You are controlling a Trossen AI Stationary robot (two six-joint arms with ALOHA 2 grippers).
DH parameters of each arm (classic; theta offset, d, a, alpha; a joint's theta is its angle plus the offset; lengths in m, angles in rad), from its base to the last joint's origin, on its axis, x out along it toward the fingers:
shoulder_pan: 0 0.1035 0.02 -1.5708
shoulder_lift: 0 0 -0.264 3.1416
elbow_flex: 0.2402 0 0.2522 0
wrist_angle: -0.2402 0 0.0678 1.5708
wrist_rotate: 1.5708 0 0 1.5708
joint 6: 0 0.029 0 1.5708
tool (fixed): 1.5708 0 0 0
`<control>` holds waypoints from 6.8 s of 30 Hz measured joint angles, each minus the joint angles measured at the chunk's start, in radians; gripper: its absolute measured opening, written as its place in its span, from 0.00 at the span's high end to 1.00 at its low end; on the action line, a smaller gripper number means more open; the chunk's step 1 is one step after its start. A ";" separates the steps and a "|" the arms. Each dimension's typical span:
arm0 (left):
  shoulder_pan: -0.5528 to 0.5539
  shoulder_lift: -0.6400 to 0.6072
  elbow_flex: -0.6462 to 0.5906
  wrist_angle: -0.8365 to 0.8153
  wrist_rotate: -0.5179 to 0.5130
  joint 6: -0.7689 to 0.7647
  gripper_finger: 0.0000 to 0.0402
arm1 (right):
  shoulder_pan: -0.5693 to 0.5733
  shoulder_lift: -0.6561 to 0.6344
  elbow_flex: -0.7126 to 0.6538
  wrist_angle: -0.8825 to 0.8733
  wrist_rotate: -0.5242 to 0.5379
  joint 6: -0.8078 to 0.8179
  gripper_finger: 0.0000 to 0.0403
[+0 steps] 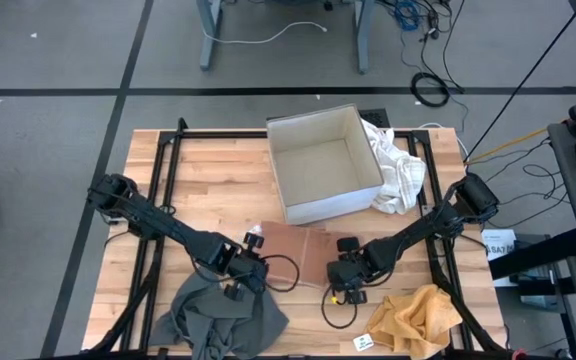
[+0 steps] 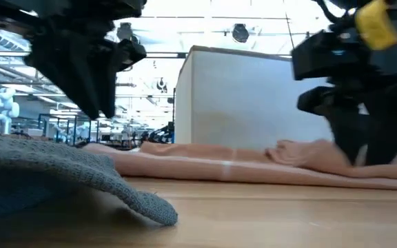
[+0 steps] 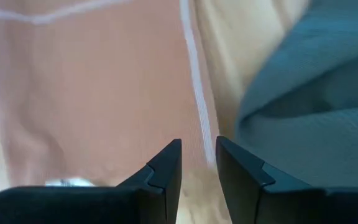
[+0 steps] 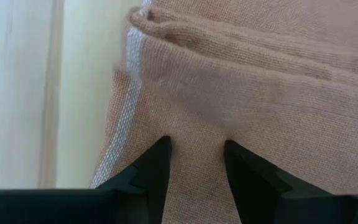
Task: Fold towel
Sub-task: Fold the brown towel
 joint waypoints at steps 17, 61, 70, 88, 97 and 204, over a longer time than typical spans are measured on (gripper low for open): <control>-0.077 0.103 0.000 0.087 -0.134 0.056 0.57 | 0.005 -0.032 -0.001 0.014 0.003 0.026 0.65; -0.053 0.170 -0.001 0.186 -0.408 0.275 0.98 | -0.002 -0.021 0.002 0.092 0.010 0.025 0.65; -0.090 0.169 -0.001 0.468 -0.649 0.520 0.98 | -0.015 0.007 0.001 0.134 0.008 0.021 0.65; -0.066 0.169 -0.001 0.861 -0.458 0.786 0.98 | -0.036 0.055 0.015 0.300 0.014 -0.074 0.65; -0.058 0.169 -0.001 0.862 -0.455 0.782 0.98 | 0.013 0.027 0.154 0.002 0.083 -0.036 0.65; 0.106 0.218 -0.001 1.112 0.048 0.706 0.95 | 0.064 -0.102 0.073 -0.081 0.669 -0.398 0.99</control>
